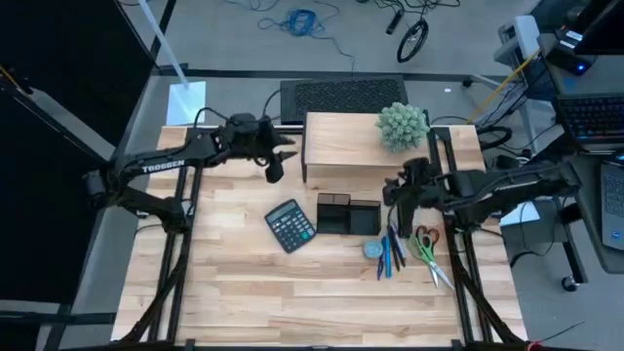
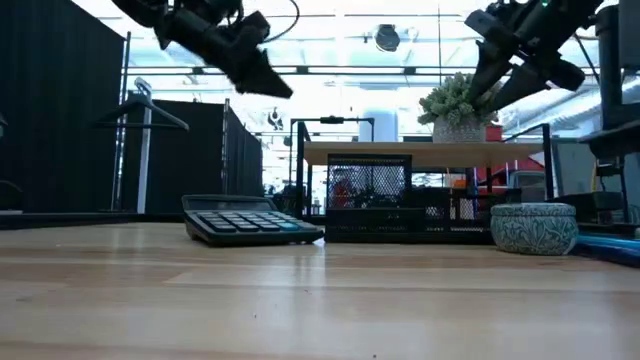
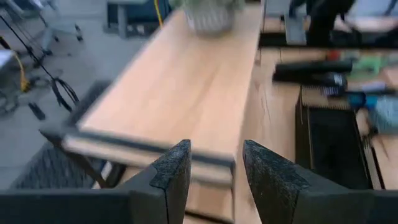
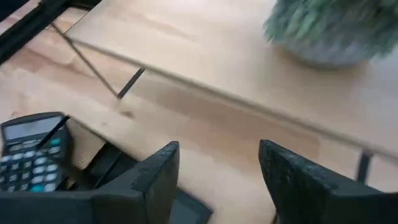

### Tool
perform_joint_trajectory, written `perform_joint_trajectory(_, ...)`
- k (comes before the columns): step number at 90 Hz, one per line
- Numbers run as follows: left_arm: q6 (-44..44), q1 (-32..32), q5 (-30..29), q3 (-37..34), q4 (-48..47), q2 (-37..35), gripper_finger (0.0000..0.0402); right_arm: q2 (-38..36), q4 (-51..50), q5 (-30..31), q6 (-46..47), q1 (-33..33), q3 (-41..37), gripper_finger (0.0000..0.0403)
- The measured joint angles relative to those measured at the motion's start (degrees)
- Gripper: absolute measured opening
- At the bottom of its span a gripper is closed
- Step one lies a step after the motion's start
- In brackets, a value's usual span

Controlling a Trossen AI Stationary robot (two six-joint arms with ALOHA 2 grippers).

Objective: Pick and place office supplies into organizer
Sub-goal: Remove the gray patterned vase plant from the wooden shelf

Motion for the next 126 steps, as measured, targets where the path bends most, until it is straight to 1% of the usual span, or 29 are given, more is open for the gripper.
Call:
perform_joint_trajectory(9, -0.44, 0.82, 2.28, 6.0, -1.54, 4.45, 0.018, -3.09, -2.66, 0.22, -4.99, -4.12, 0.07, 0.0252)
perform_joint_trajectory(19, -0.51, 1.55, 5.63, 15.06, -5.74, 12.51, 0.0229, -6.96, -6.22, 1.54, -9.0, -7.63, 0.07, 0.0278)
perform_joint_trajectory(29, 0.07, 2.75, 8.83, 24.35, -7.68, 20.7, 0.0277, -11.04, -6.71, 1.54, -13.26, -9.27, 0.07, 0.0292)
perform_joint_trajectory(38, 0.04, 4.01, 13.29, 32.15, -7.32, 26.96, 0.0308, -13.95, -6.66, 1.53, -17.2, -10.14, 0.07, 0.0294)
perform_joint_trajectory(48, 0.18, 4.49, 17.57, 40.68, -8.57, 34.12, 0.0324, -16.01, -6.6, 1.56, -20.83, -11.72, 0.07, 0.0295)
perform_joint_trajectory(60, 1.57, 4.11, 20.91, 49.27, -9.14, 41.6, 0.0327, -17.02, -6.23, 1.54, -24.73, -13.33, -0.03, 0.0295)
perform_joint_trajectory(69, 1.61, 3.92, 23.05, 54.61, -9.68, 45.99, 0.0327, -17.97, -3.2, 1.21, -28.29, -13.83, -1.86, 0.0295)
perform_joint_trajectory(76, 2.67, 3.94, 23.23, 56.83, -9.58, 48.49, 0.0327, -18.53, 0.1, 1.04, -30.74, -14.32, -3.99, 0.0295)
perform_joint_trajectory(87, 5.72, 3.7, 23.19, 58.1, -9.72, 50.71, 0.0327, -18.96, 4.39, 1.02, -33.31, -16.16, -7.88, 0.0295)
perform_joint_trajectory(99, 7.18, 3.51, 23.18, 58.24, -9.47, 51.2, 0.0327, -18.96, 10.89, 1.09, -37.29, -19.46, -11.83, 0.0295)
perform_joint_trajectory(112, 7.55, 3.5, 23.09, 58.12, -9.42, 51.21, 0.0327, -18.84, 19.14, 0.8, -44.93, -23.25, -13.82, 0.0295)
perform_joint_trajectory(118, 8.26, 3.5, 23.02, 58.1, -9.16, 51.21, 0.0327, -18.83, 22.18, -2.05, -48.53, -25.29, -14.05, 0.0295)
perform_joint_trajectory(126, 9.17, 3.52, 23.0, 58.07, -9.18, 51.21, 0.0327, -18.84, 24.72, -9.61, -52.13, -29.28, -14.05, 0.0295)
